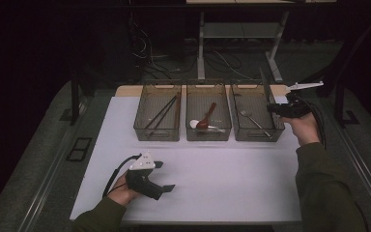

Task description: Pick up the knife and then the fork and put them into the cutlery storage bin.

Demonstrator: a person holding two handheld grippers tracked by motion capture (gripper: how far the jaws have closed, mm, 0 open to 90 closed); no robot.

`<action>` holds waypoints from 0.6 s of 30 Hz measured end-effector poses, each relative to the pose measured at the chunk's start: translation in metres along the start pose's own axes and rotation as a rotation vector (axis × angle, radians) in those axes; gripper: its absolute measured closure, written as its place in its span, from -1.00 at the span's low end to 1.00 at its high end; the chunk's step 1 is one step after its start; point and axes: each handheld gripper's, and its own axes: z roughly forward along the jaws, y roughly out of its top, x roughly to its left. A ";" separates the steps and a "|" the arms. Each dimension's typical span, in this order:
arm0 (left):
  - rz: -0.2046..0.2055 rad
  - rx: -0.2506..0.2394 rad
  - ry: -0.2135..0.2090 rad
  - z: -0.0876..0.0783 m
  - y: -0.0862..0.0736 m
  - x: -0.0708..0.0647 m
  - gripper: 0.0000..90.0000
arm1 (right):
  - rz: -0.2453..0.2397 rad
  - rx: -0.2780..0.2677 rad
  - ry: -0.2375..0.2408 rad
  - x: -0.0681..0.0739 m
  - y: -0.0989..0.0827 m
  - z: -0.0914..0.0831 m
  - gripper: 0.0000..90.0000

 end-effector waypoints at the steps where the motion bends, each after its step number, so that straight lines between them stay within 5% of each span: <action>1: -0.001 0.000 0.000 0.000 0.000 0.000 -0.87 | 0.002 0.010 0.003 -0.001 -0.001 0.002 0.78; 18: -0.002 -0.001 -0.001 0.000 0.000 0.000 -0.87 | -0.009 0.192 -0.027 -0.005 -0.007 0.033 0.77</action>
